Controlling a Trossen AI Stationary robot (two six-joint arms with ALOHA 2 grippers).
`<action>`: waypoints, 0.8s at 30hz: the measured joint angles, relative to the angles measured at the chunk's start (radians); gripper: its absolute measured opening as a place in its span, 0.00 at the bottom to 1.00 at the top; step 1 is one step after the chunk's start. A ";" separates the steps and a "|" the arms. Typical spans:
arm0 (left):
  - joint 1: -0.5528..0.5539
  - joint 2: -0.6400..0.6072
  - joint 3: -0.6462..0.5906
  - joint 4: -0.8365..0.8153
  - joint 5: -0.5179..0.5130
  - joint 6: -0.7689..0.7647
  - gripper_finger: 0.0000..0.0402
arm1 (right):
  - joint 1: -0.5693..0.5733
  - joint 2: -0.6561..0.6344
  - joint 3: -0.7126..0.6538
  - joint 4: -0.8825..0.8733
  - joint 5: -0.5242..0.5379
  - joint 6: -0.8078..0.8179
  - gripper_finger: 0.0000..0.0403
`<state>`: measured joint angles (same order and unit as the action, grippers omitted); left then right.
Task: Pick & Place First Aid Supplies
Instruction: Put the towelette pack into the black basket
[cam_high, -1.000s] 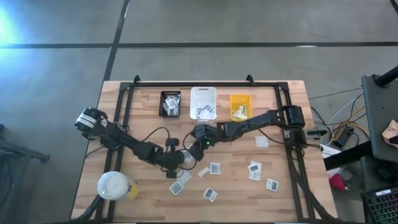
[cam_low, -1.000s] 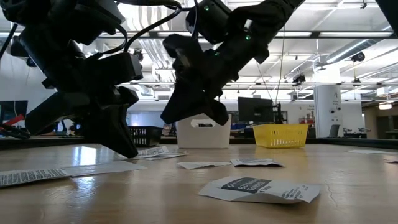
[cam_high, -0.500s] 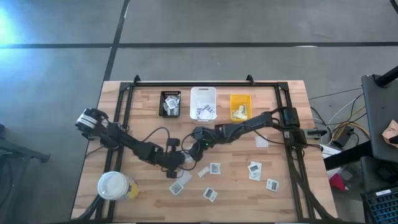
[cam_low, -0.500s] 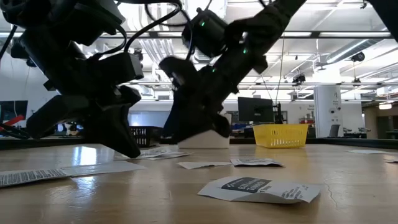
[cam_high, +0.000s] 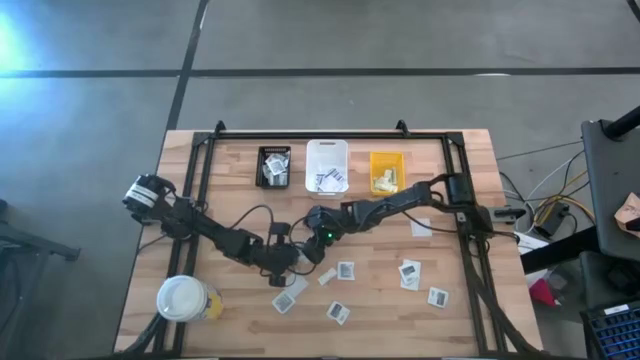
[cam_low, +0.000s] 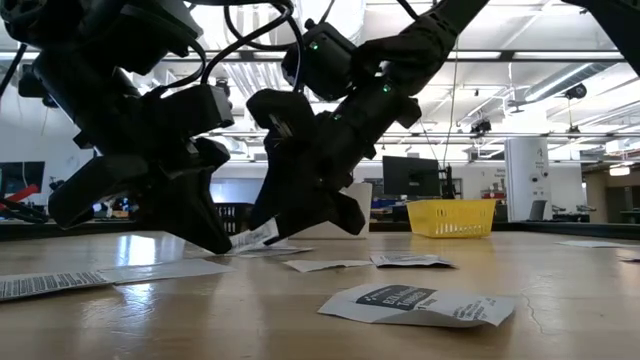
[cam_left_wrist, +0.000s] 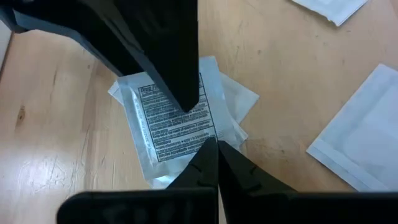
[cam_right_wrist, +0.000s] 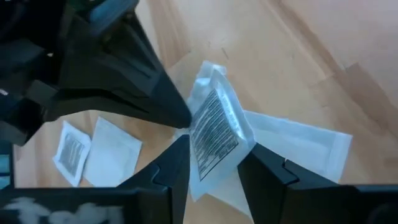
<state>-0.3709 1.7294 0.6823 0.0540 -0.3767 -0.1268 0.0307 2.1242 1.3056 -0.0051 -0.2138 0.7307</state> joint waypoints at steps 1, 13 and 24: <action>0.000 0.000 0.000 0.000 0.000 0.000 0.00 | 0.000 0.000 0.000 0.000 -0.006 0.000 0.30; 0.001 -0.056 0.003 -0.003 -0.008 -0.002 0.00 | 0.000 -0.002 0.000 0.001 -0.026 -0.031 0.05; 0.001 -0.233 -0.003 -0.112 -0.002 -0.010 0.00 | 0.003 -0.006 0.000 -0.001 -0.034 -0.080 0.02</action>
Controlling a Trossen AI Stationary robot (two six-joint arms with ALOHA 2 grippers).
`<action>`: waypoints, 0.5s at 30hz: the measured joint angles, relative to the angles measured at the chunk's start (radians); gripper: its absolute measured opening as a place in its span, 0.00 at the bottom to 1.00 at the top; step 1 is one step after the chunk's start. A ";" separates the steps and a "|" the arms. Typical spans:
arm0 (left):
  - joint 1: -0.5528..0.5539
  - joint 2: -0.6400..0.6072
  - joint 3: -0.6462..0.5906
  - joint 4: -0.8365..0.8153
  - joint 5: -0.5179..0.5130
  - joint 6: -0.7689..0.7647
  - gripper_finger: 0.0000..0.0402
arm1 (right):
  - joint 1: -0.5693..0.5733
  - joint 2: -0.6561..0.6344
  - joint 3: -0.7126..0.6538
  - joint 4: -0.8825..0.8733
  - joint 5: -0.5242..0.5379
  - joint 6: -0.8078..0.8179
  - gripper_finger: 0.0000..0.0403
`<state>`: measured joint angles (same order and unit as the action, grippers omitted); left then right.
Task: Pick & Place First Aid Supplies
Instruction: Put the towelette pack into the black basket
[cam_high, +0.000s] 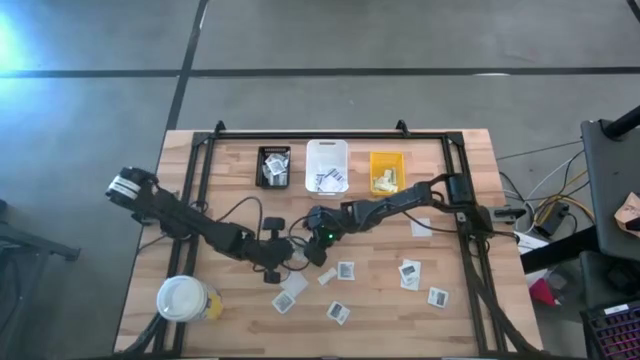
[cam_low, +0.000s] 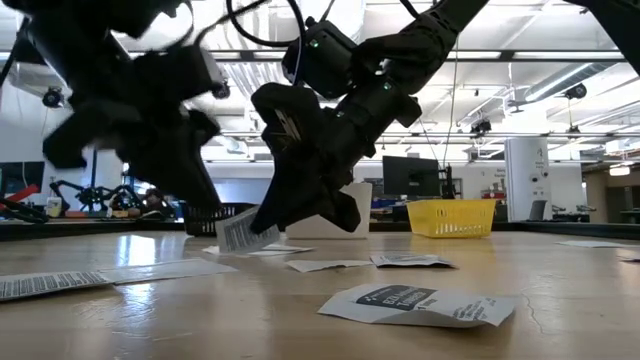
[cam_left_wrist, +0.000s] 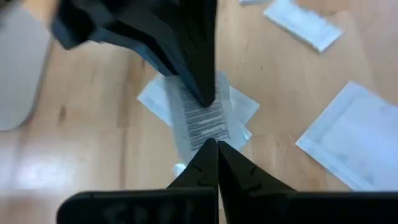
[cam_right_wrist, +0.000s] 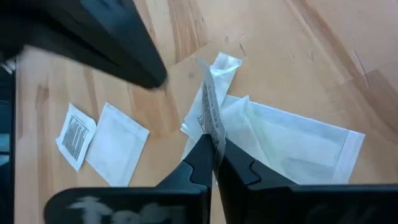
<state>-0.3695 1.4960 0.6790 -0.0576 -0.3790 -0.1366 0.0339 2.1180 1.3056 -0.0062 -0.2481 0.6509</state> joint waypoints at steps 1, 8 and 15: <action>0.000 -0.019 0.000 -0.013 -0.002 -0.005 0.00 | 0.001 -0.002 0.000 -0.006 0.000 -0.006 0.02; 0.002 -0.172 0.001 -0.108 -0.005 -0.050 0.00 | 0.031 -0.052 0.000 -0.050 -0.023 -0.119 0.02; 0.004 -0.336 0.002 -0.112 -0.017 -0.065 0.00 | 0.051 -0.139 -0.001 -0.131 -0.013 -0.233 0.02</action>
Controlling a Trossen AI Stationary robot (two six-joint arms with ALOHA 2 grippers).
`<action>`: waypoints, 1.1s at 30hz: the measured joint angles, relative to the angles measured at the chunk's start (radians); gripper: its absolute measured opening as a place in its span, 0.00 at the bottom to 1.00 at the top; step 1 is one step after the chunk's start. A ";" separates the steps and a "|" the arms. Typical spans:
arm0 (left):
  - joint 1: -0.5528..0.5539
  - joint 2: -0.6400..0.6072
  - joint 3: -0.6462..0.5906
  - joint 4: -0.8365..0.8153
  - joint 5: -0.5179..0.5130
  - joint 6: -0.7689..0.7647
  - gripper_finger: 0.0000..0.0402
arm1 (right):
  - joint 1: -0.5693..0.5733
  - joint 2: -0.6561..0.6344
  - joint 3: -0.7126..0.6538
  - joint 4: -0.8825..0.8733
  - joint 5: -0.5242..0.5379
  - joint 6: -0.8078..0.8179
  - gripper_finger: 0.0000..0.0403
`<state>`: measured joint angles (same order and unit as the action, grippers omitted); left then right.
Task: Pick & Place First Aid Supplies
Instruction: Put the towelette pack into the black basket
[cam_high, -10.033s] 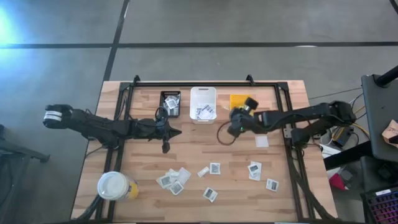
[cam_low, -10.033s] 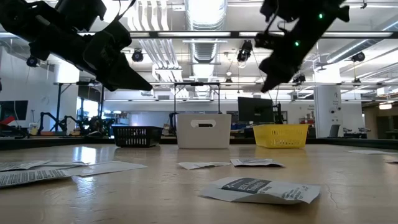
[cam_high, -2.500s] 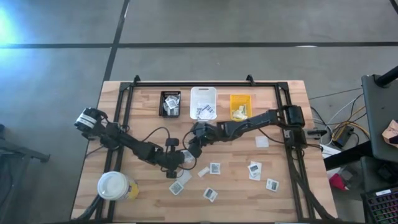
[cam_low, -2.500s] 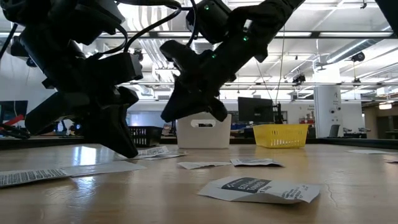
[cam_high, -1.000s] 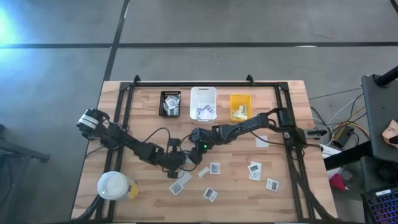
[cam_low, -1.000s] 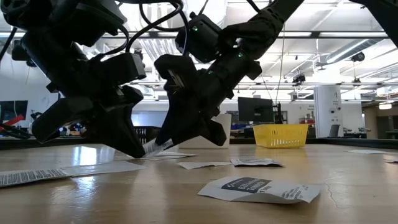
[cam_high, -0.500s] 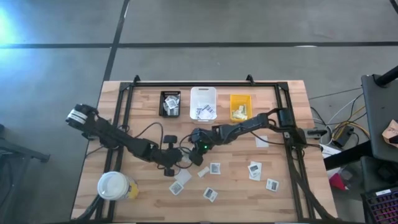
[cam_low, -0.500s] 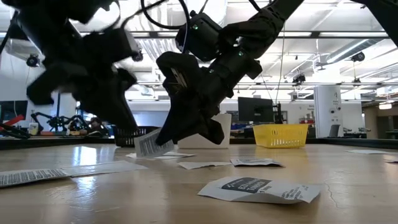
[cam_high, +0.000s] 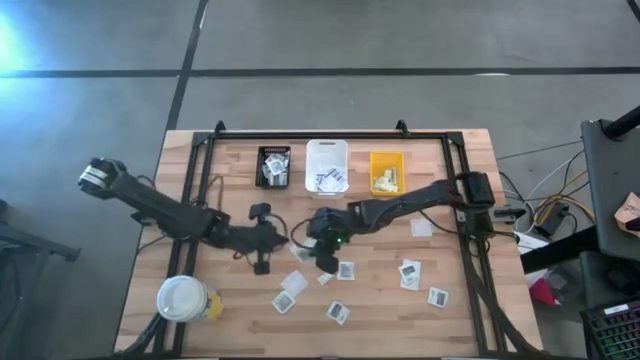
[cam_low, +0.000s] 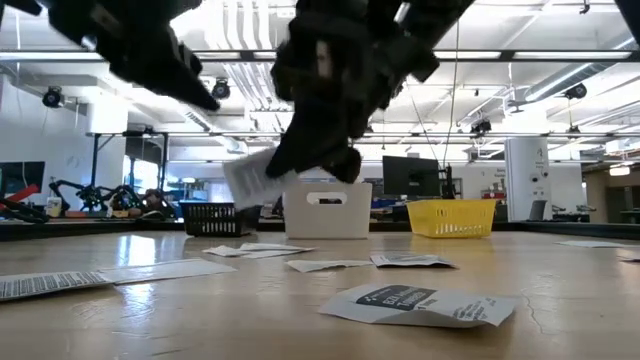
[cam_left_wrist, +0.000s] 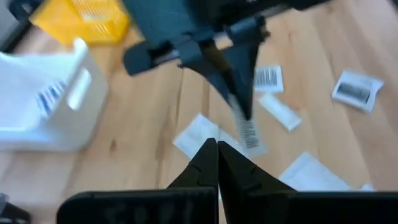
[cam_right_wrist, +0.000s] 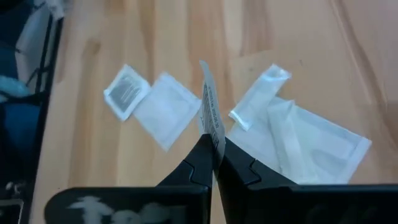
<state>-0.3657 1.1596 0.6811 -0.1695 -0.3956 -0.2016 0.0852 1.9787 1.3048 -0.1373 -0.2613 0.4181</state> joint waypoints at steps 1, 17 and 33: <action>0.001 -0.020 0.000 -0.003 -0.002 0.010 0.00 | 0.003 -0.013 0.000 -0.009 0.001 -0.021 0.02; 0.060 -0.127 0.001 0.015 -0.054 0.193 0.13 | 0.015 -0.195 -0.003 -0.191 0.269 -0.292 0.02; 0.156 -0.103 0.001 0.047 -0.049 0.119 0.42 | 0.032 -0.254 -0.005 -0.432 0.475 -0.244 0.02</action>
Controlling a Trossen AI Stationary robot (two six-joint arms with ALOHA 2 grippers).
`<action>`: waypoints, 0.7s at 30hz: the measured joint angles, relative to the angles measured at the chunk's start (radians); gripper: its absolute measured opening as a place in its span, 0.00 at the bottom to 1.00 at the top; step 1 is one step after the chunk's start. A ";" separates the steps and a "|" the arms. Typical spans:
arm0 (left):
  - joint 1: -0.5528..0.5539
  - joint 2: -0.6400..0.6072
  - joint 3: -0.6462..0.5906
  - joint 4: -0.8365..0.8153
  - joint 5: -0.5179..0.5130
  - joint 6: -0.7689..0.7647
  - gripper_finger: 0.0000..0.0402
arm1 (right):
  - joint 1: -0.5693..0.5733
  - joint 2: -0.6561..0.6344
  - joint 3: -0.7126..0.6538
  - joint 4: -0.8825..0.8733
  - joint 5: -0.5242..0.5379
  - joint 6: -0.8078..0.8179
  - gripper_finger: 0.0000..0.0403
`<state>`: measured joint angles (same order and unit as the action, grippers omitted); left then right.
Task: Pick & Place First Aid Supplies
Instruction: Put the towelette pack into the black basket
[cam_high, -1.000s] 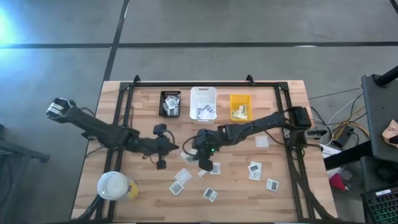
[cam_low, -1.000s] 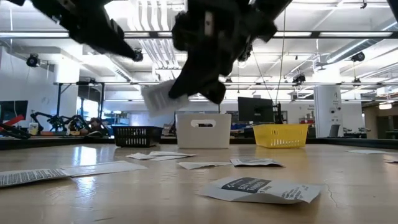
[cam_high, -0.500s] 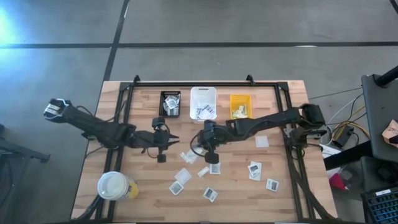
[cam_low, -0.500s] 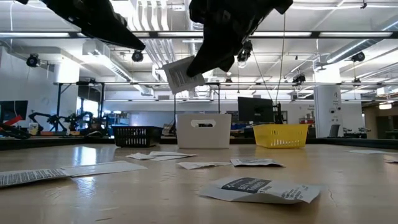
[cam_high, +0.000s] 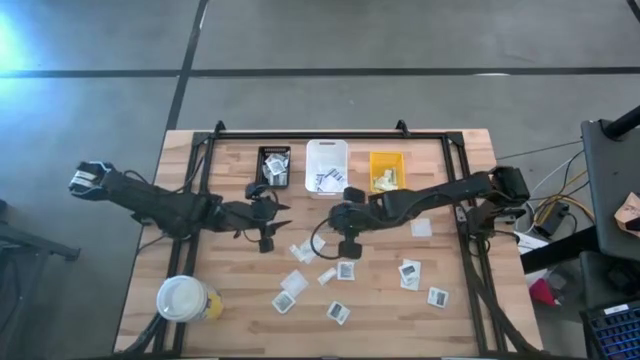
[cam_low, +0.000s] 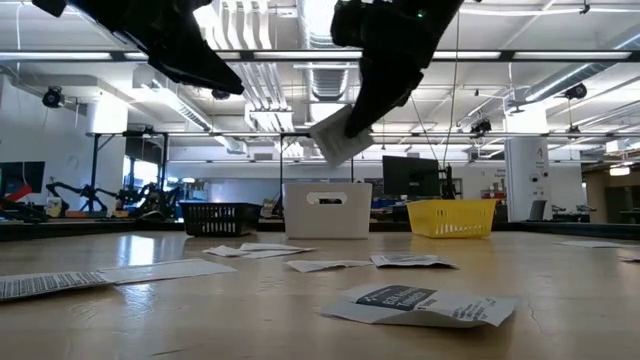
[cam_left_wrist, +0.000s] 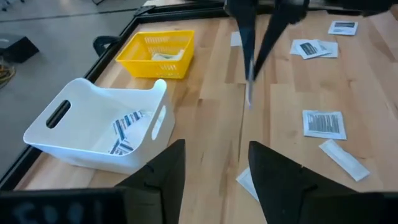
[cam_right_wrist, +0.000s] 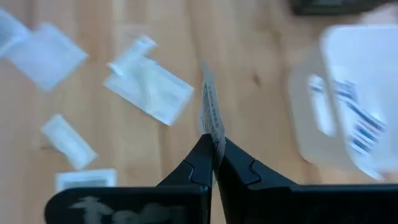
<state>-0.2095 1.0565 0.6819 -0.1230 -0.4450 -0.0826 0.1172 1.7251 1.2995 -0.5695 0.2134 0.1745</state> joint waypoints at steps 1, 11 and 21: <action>0.013 0.000 0.000 0.000 0.022 0.000 0.42 | 0.002 -0.009 0.000 -0.021 0.025 0.006 0.02; 0.199 0.000 0.000 0.000 0.249 0.038 0.42 | 0.005 -0.073 -0.021 -0.113 0.115 0.010 0.02; 0.256 0.029 0.000 0.066 0.461 0.090 0.42 | 0.002 -0.074 -0.127 0.072 0.097 -0.025 0.02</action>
<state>0.0467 1.0853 0.6822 -0.0565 0.0158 0.0074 0.1196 1.6508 1.1723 -0.4971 0.3108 0.1492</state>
